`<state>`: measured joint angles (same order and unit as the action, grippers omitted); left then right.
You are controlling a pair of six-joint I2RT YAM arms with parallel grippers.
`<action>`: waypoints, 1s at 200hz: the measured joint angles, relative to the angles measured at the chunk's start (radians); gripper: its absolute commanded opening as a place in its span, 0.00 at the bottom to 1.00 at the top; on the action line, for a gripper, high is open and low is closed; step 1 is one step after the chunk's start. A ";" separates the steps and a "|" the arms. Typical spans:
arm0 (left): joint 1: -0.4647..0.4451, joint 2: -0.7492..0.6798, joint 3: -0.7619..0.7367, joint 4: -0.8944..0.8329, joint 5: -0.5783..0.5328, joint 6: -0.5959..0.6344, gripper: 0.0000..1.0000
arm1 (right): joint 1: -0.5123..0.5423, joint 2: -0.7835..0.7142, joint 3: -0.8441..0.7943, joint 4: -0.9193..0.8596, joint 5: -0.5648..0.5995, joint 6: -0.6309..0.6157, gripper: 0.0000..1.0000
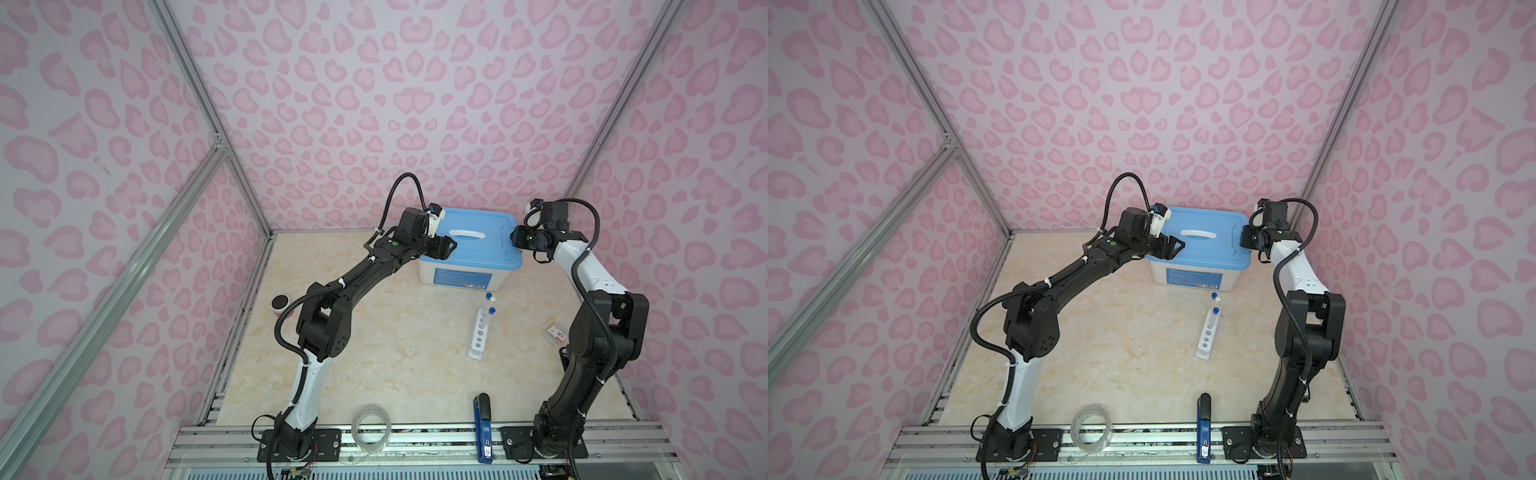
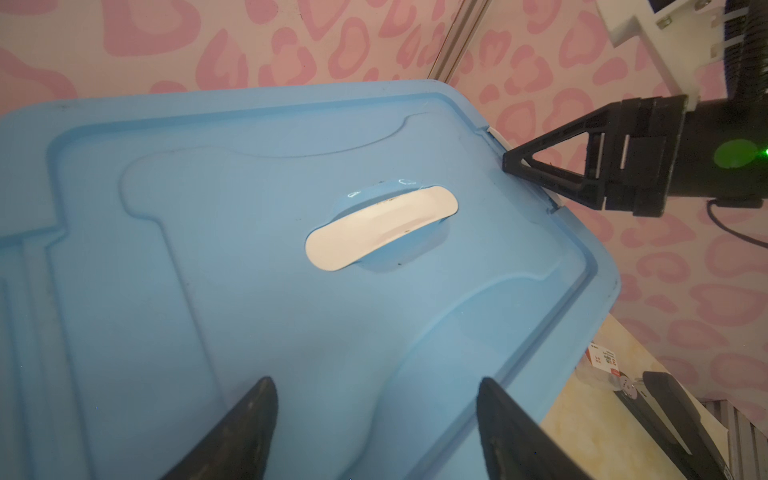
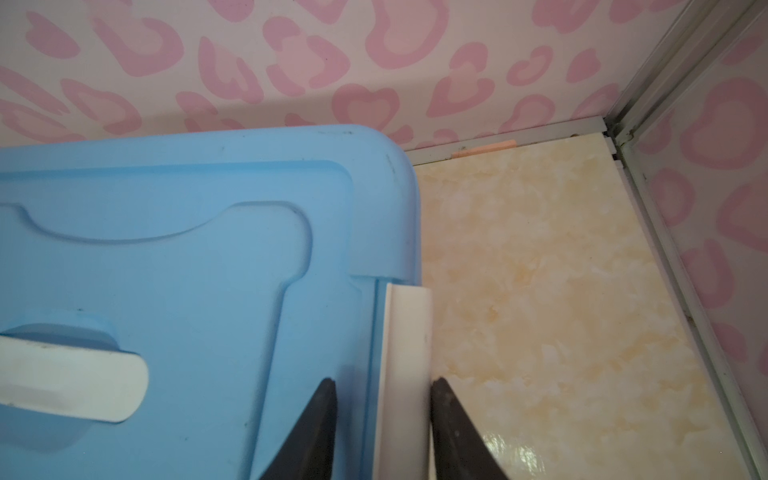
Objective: Organize the chemistry lab equipment
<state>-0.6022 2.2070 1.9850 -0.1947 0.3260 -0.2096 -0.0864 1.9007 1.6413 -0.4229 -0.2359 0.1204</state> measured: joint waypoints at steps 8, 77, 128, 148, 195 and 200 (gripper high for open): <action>0.000 0.000 0.000 0.000 0.000 0.000 0.78 | 0.001 0.001 0.001 -0.001 0.002 0.000 0.36; 0.001 0.000 0.000 0.000 0.006 0.000 0.78 | 0.008 0.002 0.008 -0.009 0.025 -0.006 0.33; 0.002 0.000 0.000 0.000 0.007 0.000 0.78 | 0.010 0.002 0.010 -0.011 0.027 -0.008 0.32; 0.002 0.000 0.000 0.000 0.007 0.000 0.78 | 0.011 0.002 0.012 -0.013 0.031 -0.008 0.32; 0.003 0.000 0.000 0.000 0.011 0.000 0.78 | 0.013 0.002 0.021 -0.029 0.034 -0.010 0.32; 0.004 0.000 0.000 0.000 0.011 0.000 0.78 | 0.013 0.002 0.023 -0.032 0.034 -0.010 0.32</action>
<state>-0.5983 2.2070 1.9850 -0.1944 0.3370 -0.2096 -0.0738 1.9026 1.6642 -0.4549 -0.2024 0.1101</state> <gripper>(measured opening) 0.780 0.318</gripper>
